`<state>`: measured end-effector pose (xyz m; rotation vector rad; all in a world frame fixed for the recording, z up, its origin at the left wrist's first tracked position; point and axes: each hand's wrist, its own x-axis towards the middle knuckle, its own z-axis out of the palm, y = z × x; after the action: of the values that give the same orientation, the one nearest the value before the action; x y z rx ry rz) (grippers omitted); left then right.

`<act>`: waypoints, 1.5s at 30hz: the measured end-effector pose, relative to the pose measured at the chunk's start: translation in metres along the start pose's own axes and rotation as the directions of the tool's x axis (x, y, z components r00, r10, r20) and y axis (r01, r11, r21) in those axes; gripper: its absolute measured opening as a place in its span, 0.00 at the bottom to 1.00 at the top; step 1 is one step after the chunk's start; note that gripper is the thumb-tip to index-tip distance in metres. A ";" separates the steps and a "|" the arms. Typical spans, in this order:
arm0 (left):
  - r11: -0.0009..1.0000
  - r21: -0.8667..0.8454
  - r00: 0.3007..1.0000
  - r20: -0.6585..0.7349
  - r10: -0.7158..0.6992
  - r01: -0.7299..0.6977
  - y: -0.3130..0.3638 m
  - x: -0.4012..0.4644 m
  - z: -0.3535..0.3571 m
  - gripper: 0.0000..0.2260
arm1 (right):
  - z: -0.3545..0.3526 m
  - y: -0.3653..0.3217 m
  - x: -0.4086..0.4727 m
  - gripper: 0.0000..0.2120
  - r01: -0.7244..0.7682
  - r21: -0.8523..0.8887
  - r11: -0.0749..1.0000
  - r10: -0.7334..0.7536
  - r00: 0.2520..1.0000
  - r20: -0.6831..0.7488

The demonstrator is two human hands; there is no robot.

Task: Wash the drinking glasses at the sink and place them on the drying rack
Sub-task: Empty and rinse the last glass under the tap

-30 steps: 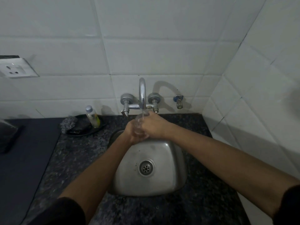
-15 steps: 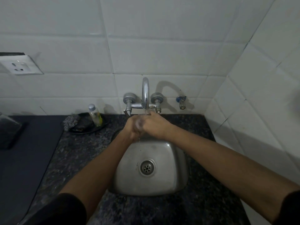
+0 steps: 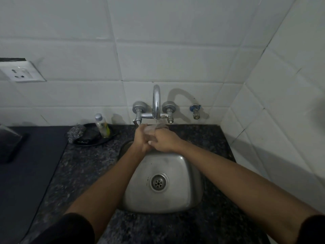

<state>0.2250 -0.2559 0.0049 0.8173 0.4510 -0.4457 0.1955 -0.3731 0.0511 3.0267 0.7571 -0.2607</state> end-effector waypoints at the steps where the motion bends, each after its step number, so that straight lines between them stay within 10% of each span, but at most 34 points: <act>1: 0.999 -0.023 0.999 0.030 -0.022 0.022 0.001 0.001 -0.002 0.22 | -0.002 0.001 0.003 0.19 0.047 -0.091 0.995 -0.047 0.999 -0.006; 6: 0.995 0.055 0.993 0.069 -0.092 0.088 0.012 -0.006 0.001 0.17 | -0.005 0.021 0.000 0.10 0.298 -0.544 0.784 -0.418 0.902 -0.107; 10: 1.000 0.013 1.000 -0.014 0.005 -0.004 0.006 -0.004 -0.002 0.19 | -0.003 0.011 -0.004 0.22 -0.028 0.346 0.938 0.009 0.998 0.057; 13: 0.995 -0.027 0.996 -0.017 0.092 -0.092 0.000 -0.001 -0.010 0.21 | -0.005 0.011 -0.013 0.25 -0.121 0.865 0.486 -0.018 0.989 0.149; 21: 0.928 0.082 0.922 -0.114 0.371 -0.363 0.003 -0.009 -0.010 0.31 | 0.026 0.032 -0.050 0.12 -0.198 0.947 -0.253 0.275 0.924 0.266; 25: 0.833 0.288 0.860 -0.059 0.507 -0.472 0.002 -0.024 -0.003 0.11 | 0.043 0.025 -0.060 0.26 -0.280 0.959 -0.051 0.430 0.860 0.274; 32: 0.624 0.552 0.821 0.234 0.520 -0.553 -0.004 -0.049 0.004 0.11 | 0.049 0.021 -0.057 0.31 -0.226 0.916 0.332 0.243 0.958 0.148; 40: 0.541 0.557 0.775 0.409 0.482 -0.630 -0.004 -0.059 0.004 0.20 | 0.040 0.010 -0.035 0.33 -0.169 0.903 0.396 0.347 0.938 0.023; 45: 0.631 0.485 0.778 0.192 0.598 -0.605 0.001 -0.048 -0.004 0.10 | 0.037 0.007 -0.034 0.31 -0.126 0.913 0.388 0.379 0.925 -0.034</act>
<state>0.1854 -0.2423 0.0294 1.4385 0.0029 0.0795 0.1638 -0.3969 0.0200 4.2287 0.0393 -0.4056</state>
